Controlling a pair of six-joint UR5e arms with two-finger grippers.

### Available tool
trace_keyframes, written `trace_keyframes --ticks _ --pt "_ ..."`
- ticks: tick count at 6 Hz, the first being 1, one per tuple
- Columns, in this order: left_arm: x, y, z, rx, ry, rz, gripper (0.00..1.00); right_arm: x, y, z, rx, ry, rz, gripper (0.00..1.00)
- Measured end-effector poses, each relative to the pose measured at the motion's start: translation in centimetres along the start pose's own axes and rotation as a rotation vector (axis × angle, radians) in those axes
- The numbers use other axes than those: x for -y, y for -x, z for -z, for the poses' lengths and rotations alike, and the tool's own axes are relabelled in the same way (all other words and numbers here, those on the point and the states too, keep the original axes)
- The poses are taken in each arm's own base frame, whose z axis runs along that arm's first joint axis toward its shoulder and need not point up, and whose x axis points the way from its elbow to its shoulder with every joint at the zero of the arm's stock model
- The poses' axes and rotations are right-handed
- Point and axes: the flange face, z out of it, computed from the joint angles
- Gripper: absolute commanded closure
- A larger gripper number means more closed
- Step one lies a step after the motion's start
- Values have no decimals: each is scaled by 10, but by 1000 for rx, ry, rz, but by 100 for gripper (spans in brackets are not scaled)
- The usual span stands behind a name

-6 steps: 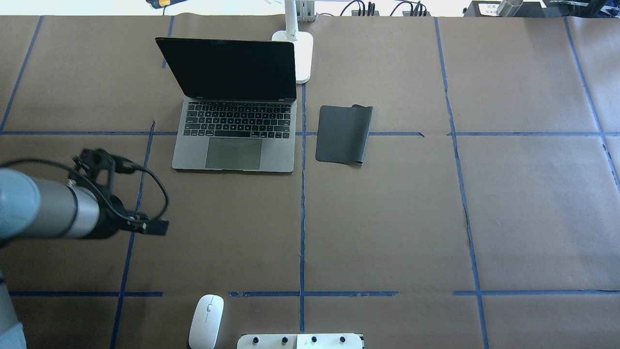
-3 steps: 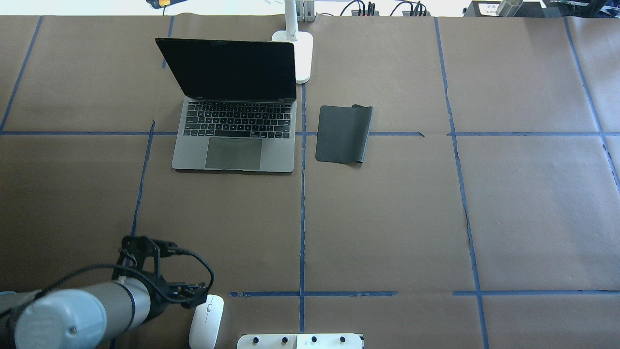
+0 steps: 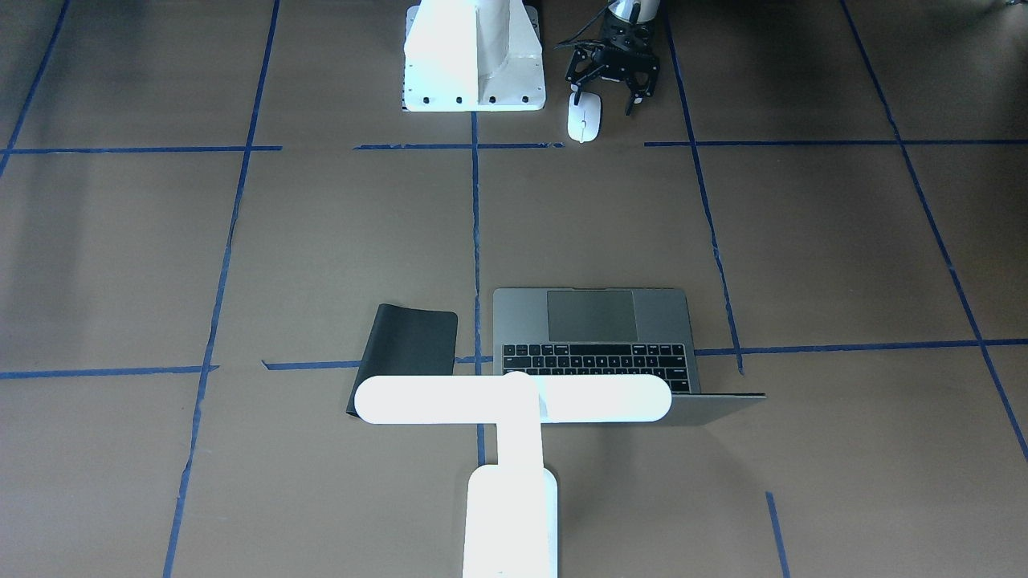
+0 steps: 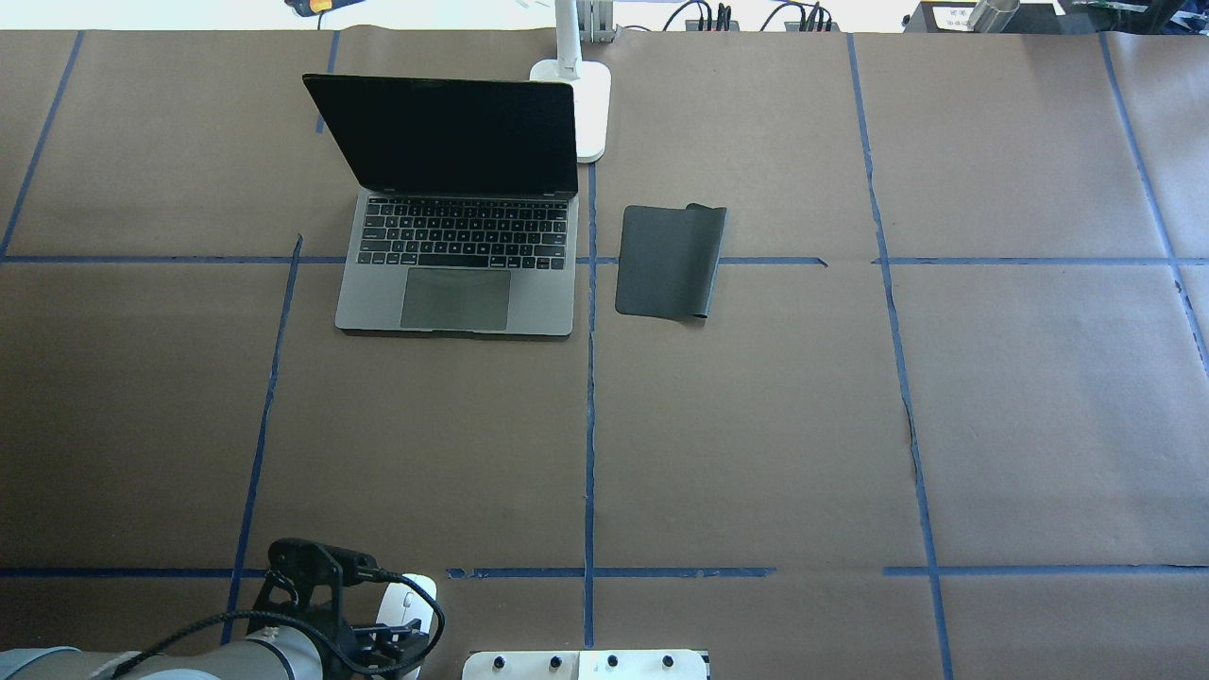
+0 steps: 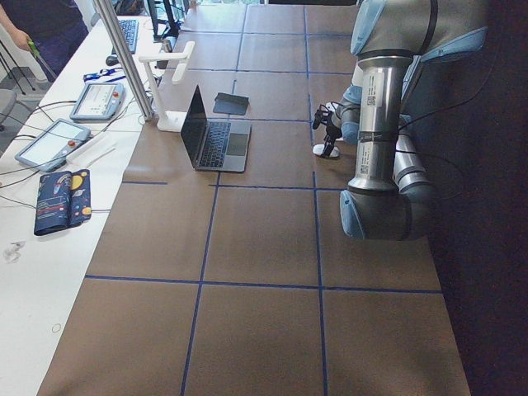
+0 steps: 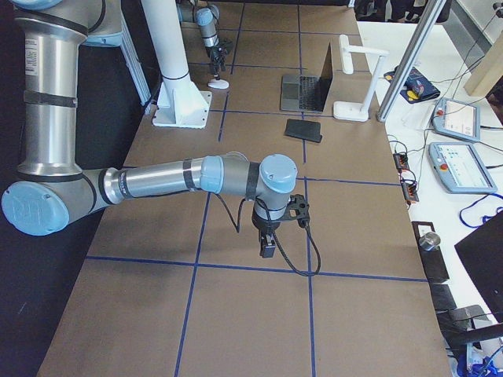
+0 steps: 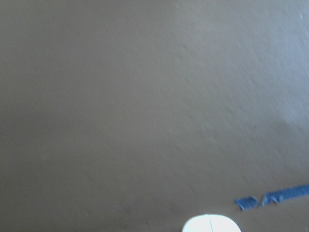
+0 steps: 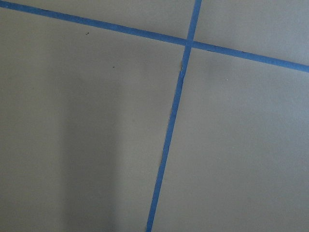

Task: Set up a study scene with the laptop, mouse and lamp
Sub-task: 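Lower the left gripper onto the white mouse and grasp it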

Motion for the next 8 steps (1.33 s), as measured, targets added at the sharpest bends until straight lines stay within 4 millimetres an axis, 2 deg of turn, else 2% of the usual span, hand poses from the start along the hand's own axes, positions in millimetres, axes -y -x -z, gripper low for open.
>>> trace_keyframes --ticks 3,4,5,6,7,8 --pt "-18 -25 -21 -2 30 -15 0 0 0 1 4 -2 -1 0" --pt "-18 -33 -26 -7 33 -13 0 0 0 1 4 -2 -2 0" --pt "-17 -34 -28 -4 30 -11 3 0 0 1 4 -3 -1 0" --pt "-16 -32 -29 0 27 -10 33 0 1 1 5 -3 -2 0" --pt "-14 -30 -29 8 23 -10 58 0 1 1 6 -3 -1 0" --pt "-12 -28 -29 24 21 -11 78 0 1 1 6 -4 -1 0"
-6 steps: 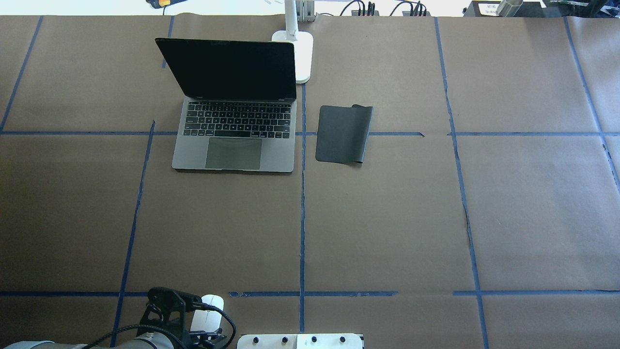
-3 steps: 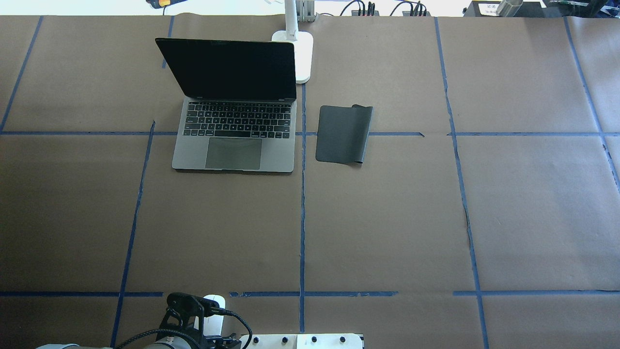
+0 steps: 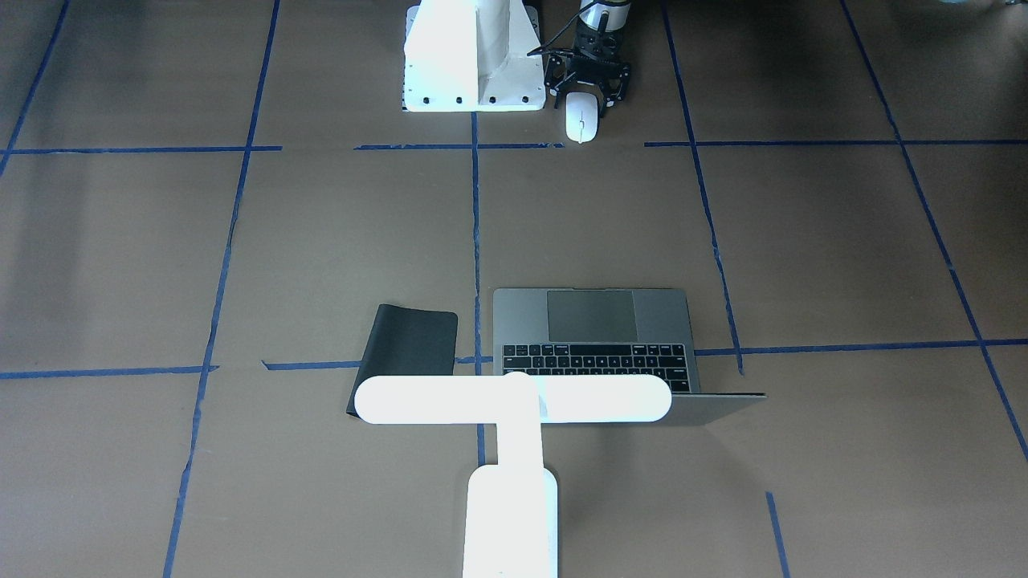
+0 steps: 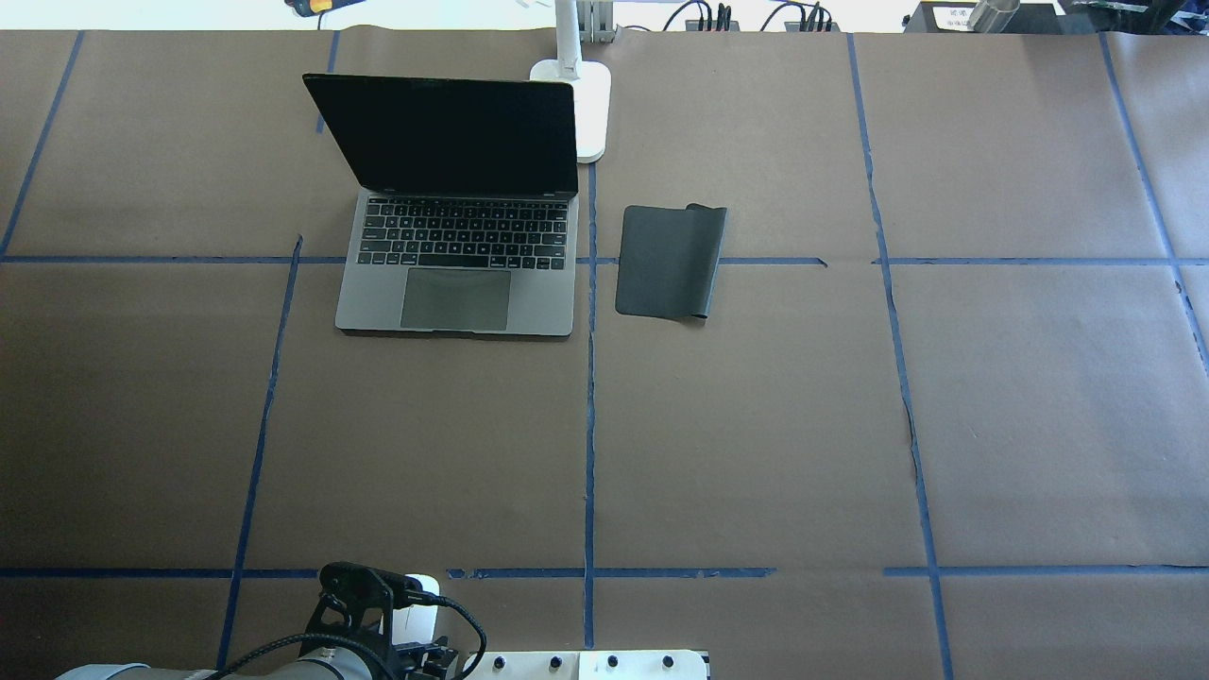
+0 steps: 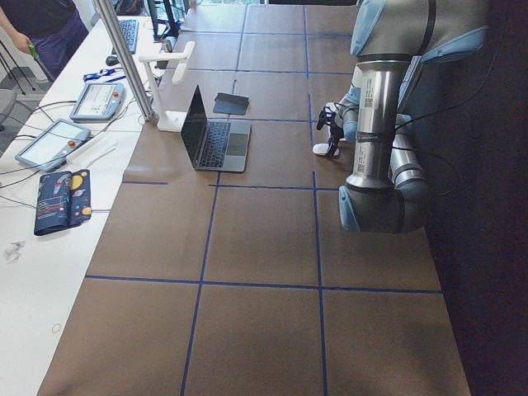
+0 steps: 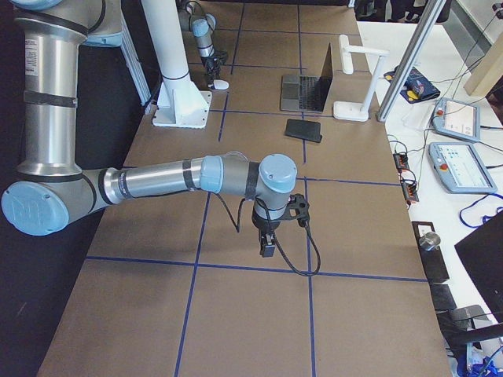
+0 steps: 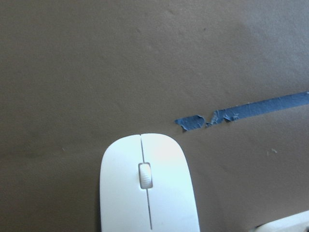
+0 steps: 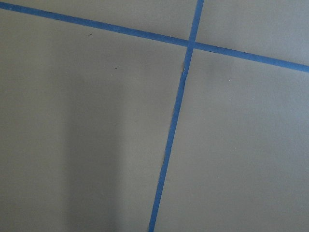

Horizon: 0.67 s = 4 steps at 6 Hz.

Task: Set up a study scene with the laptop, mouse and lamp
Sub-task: 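Lower the left gripper onto the white mouse and grasp it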

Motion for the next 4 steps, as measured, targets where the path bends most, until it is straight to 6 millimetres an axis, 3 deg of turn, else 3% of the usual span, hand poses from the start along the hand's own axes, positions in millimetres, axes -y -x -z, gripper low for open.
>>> trace_keyframes --ticks 1,3,4 --pt "2 2 0 14 -2 -1 95 0 0 0 1 0 -1 0" --pt "17 3 12 9 -18 14 97 0 0 0 1 -1 -1 0" --pt "30 1 31 -3 -31 25 98 0 0 0 1 -1 -1 0"
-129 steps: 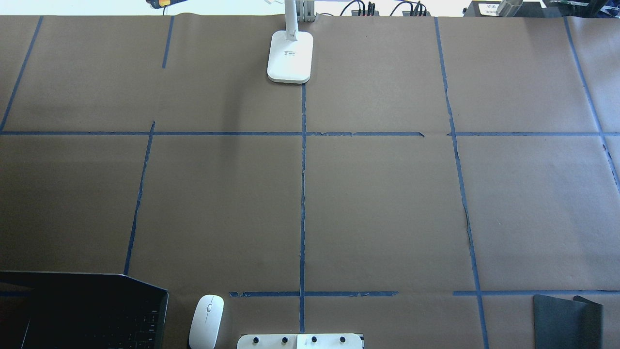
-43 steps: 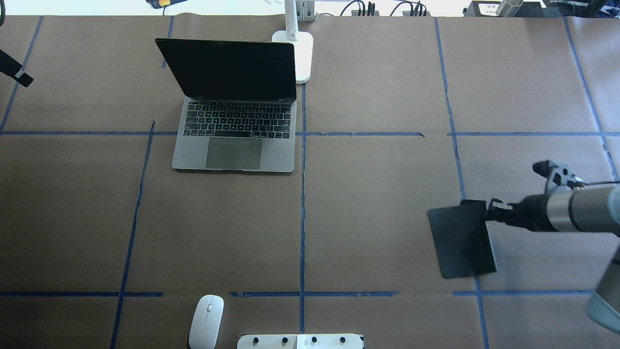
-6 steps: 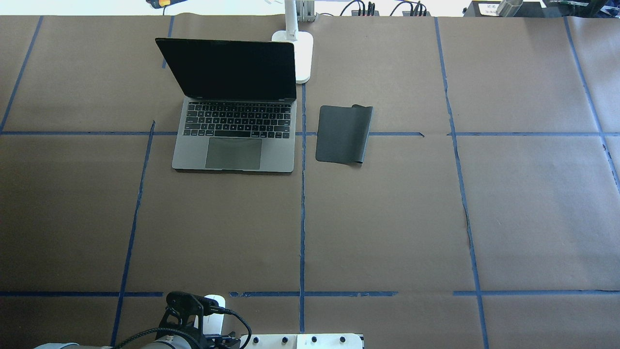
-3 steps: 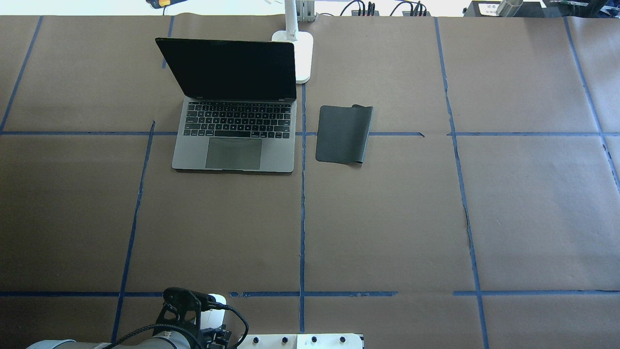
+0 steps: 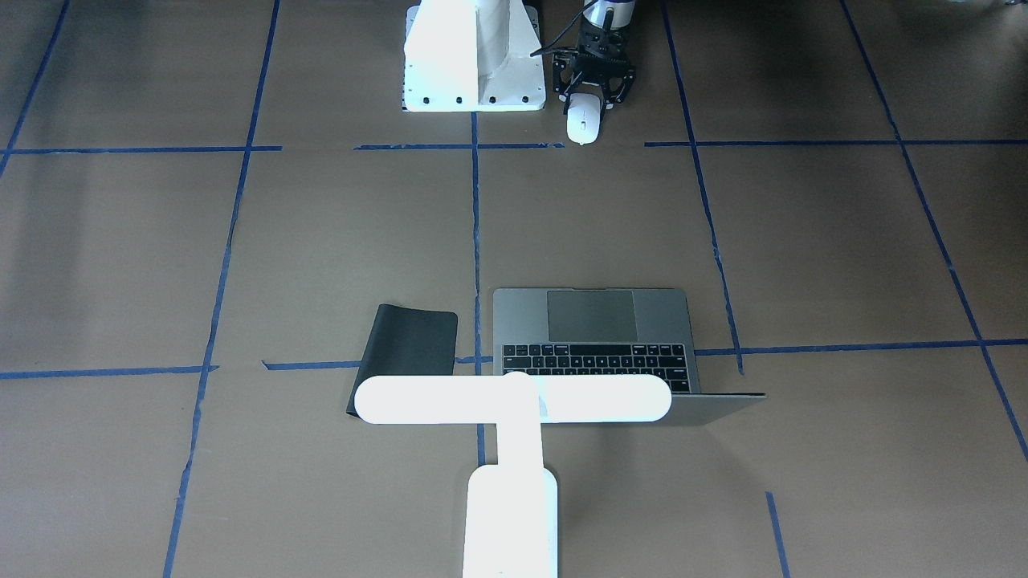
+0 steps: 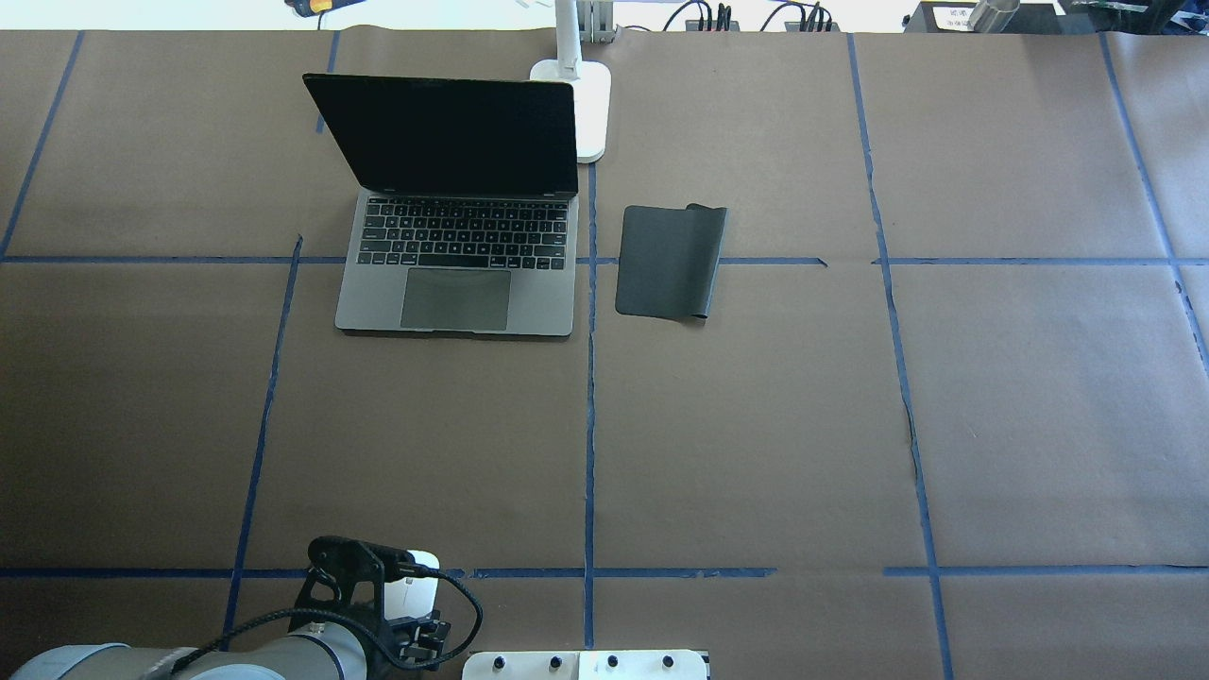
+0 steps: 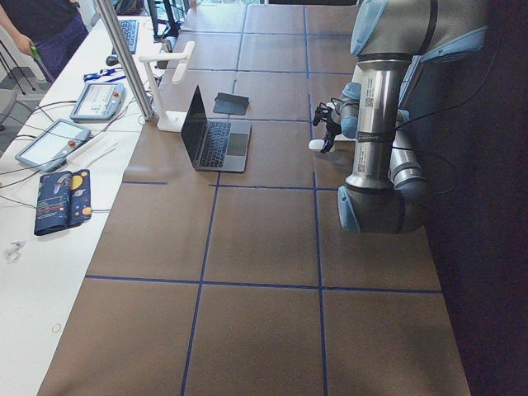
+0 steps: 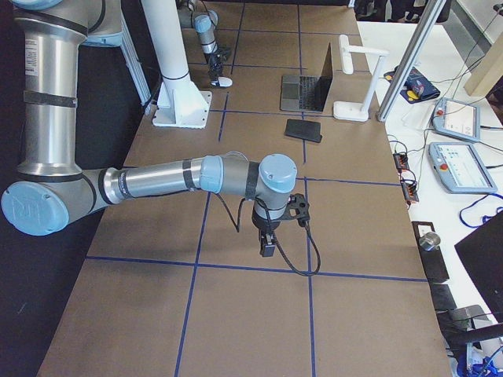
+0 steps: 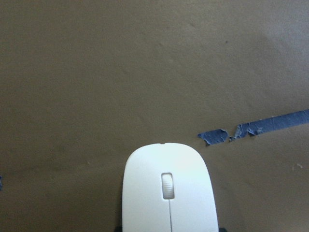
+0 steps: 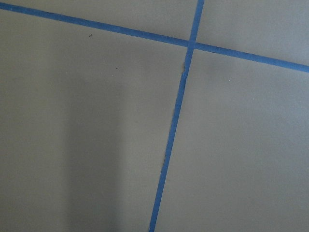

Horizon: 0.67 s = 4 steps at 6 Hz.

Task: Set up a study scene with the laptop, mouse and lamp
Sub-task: 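Lower the left gripper onto the white mouse and grasp it, then carry the white mouse with the left gripper onto the black mouse pad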

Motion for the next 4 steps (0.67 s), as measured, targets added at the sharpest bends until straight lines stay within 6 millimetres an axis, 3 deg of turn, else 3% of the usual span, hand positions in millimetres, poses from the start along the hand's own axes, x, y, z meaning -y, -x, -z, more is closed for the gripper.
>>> trace_keyframes --ticks 2,4 --pt "46 -10 30 -26 -45 8 99 0 0 0 0 1 0 0" --pt "123 -32 38 -38 -77 24 99 0 0 0 0 1 1 0"
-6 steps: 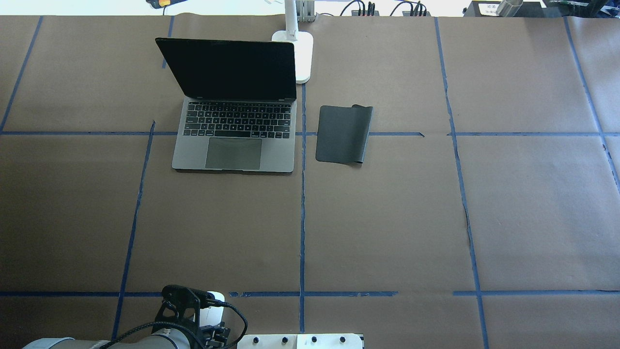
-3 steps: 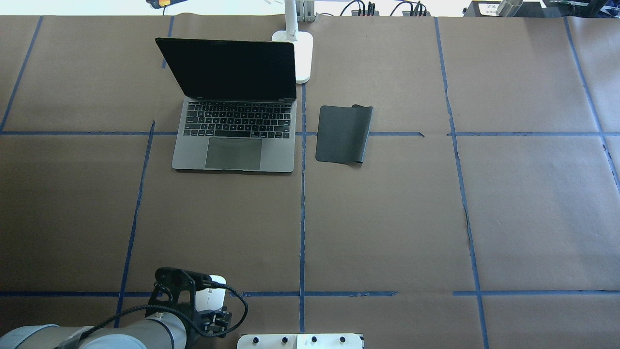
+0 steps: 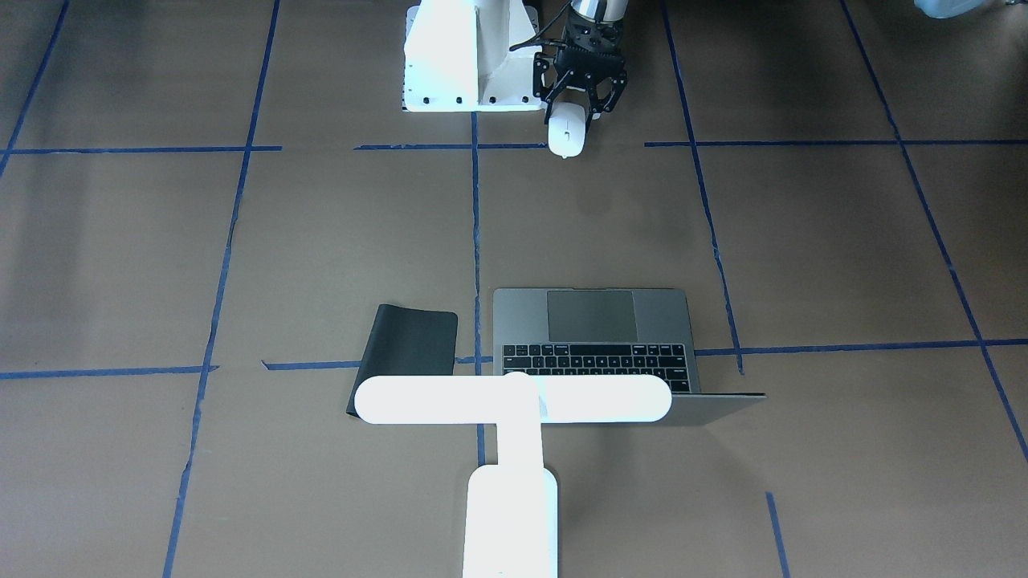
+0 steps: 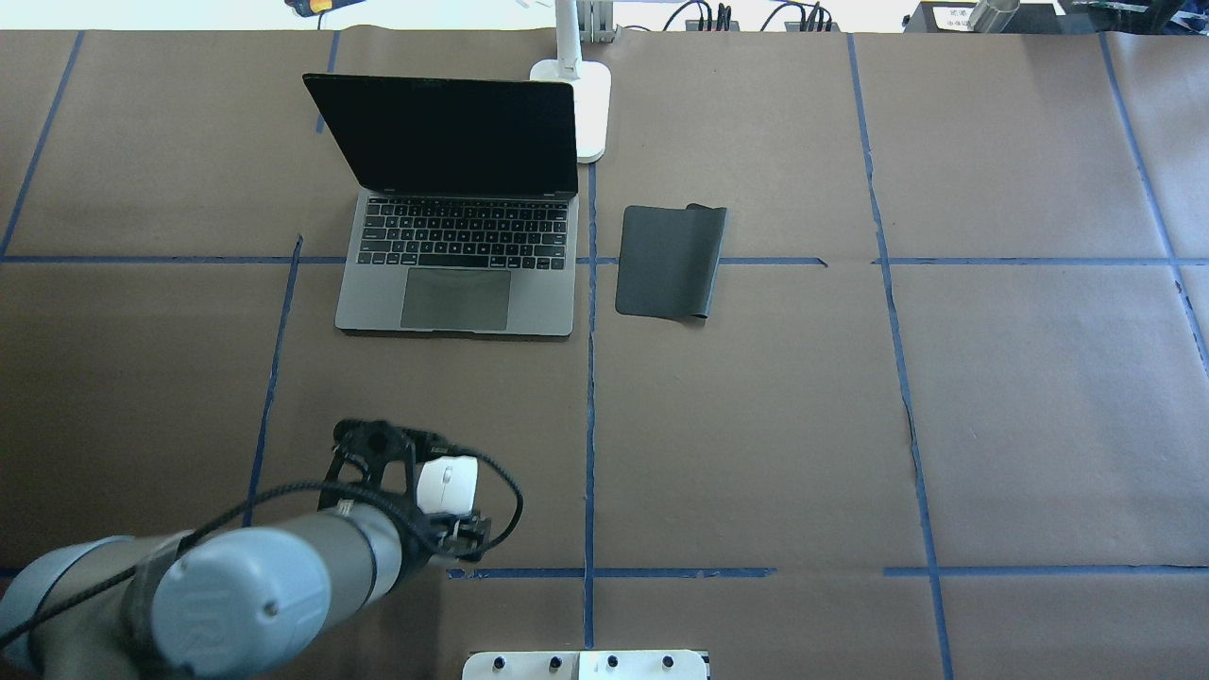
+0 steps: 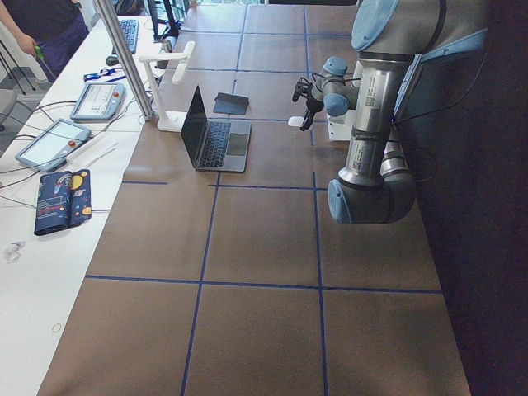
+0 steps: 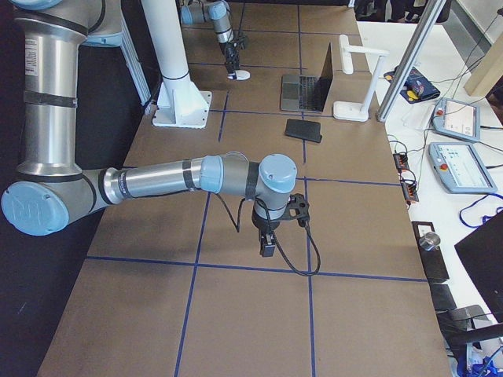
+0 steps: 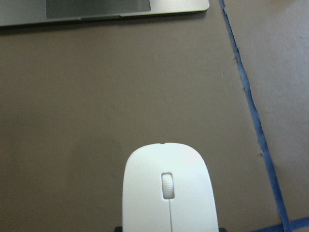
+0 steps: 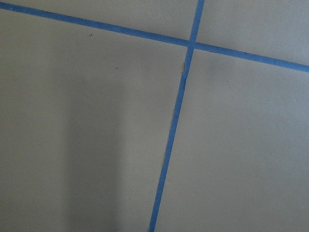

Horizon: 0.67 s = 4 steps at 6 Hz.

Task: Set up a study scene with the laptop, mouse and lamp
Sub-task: 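Carry the white mouse with the left gripper onto the black mouse pad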

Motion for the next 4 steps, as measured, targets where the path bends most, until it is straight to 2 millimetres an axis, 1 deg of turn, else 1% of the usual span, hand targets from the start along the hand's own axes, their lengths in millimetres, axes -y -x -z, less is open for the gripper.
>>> trace_keyframes --ticks 1,2,3,4 --pt "37 -16 -12 3 -7 17 99 0 0 0 0 0 0 0" --pt "73 -39 -29 6 -6 35 99 -1 -1 -1 1 2 -2 0" --pt "108 -71 -48 13 -7 50 99 -3 -2 -3 1 5 -5 0" --pt "143 -107 -64 26 -7 62 99 -4 -2 -3 2 6 -6 0"
